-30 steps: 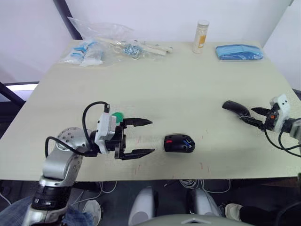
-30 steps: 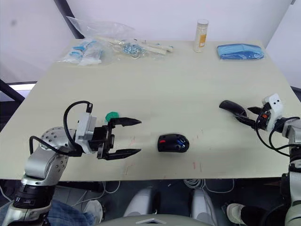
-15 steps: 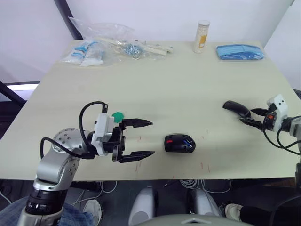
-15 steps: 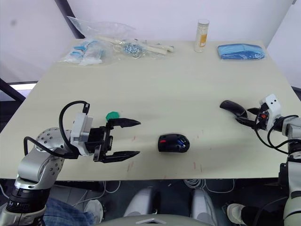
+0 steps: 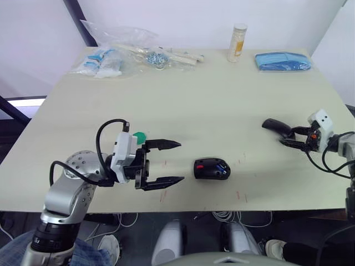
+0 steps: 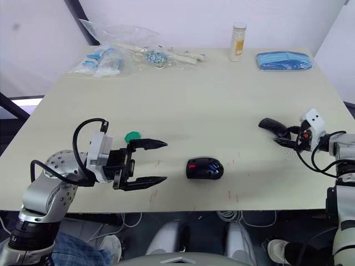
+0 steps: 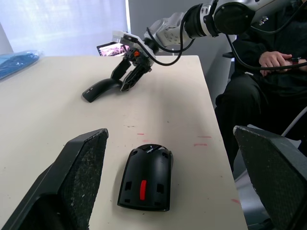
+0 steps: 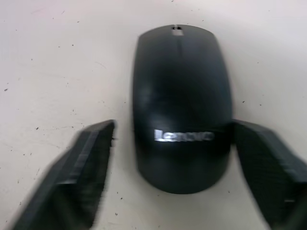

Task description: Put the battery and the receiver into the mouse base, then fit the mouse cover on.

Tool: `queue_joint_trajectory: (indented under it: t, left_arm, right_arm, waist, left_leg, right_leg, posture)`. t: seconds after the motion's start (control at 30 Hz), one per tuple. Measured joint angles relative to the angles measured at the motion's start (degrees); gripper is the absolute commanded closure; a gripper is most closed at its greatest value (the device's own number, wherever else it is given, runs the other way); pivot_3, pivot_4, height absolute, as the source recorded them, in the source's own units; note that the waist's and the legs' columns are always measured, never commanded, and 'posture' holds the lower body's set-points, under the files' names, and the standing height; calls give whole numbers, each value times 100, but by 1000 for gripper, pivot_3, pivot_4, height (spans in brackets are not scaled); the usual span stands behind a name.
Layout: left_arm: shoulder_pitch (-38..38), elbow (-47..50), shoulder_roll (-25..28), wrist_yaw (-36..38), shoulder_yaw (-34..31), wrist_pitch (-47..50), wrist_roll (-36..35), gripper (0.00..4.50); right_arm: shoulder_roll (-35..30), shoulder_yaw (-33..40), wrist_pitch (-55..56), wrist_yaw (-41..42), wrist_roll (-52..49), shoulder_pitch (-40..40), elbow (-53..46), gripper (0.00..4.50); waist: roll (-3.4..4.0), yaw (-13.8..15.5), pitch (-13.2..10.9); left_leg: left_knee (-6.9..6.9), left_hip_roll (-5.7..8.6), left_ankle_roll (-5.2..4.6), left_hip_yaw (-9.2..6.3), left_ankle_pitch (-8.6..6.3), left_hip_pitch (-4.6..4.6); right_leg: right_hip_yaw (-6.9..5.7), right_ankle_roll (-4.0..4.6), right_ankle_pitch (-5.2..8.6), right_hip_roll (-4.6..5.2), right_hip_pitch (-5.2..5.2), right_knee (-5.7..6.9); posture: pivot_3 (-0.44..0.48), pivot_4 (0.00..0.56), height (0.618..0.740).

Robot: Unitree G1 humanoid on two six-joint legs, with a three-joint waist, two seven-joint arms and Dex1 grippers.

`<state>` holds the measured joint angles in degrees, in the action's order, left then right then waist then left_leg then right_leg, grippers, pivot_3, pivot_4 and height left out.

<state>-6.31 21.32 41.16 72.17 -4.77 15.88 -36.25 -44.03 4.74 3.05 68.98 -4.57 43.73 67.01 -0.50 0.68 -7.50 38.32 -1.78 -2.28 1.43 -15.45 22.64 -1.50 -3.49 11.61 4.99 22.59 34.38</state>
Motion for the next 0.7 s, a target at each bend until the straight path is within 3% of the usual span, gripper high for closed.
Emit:
queue_joint_trajectory:
  t: [0.03, 0.37, 0.47, 0.6, 0.7]
  left_arm:
    - [-1, 0, 0, -1, 5, 1, 0, 0]
    - [-37, 0, 3, 4, 40, 1, 6, 0]
    - [-53, -1, 28, 14, 46, 3, 7, 0]
    - [-109, -30, 51, 40, 73, 2, 10, 0]
    - [-232, -186, 87, 132, 89, -2, 18, 0]
  right_arm:
    - [0, 3, 9, -42, 0, 0, 4, 2206]
    - [-27, 18, 80, -68, 1, -49, -91, 2211]
    - [-145, 37, -65, 87, -75, -187, -557, 2211]
    - [-303, 76, -563, 315, -314, -667, -1891, 2211]
    - [-403, 51, -1314, 356, -563, -1464, -3713, 2211]
  waist:
    - [0, 2, 0]
    - [1, 1, -1]
    - [4, 2, -3]
    - [4, 10, -3]
    - [7, 14, -5]
  left_leg:
    - [0, 0, 0, 0, 0, 0]
    - [0, 0, 0, 0, 0, 0]
    - [0, 0, 0, 0, 0, 0]
    - [0, -1, -1, -2, 0, 0]
    - [1, -2, 0, -5, 0, 2]
  right_leg:
    - [0, 0, 0, 0, 0, 0]
    - [0, 0, 0, 0, 0, 0]
    - [0, 0, 0, 0, 0, 0]
    - [-1, 0, 0, 0, 0, 1]
    - [-5, -1, -1, 0, 1, 5]
  posture:
    - [0, 150, 740]
    - [0, 150, 740]
    - [0, 150, 740]
    - [0, 150, 740]
    - [0, 150, 740]
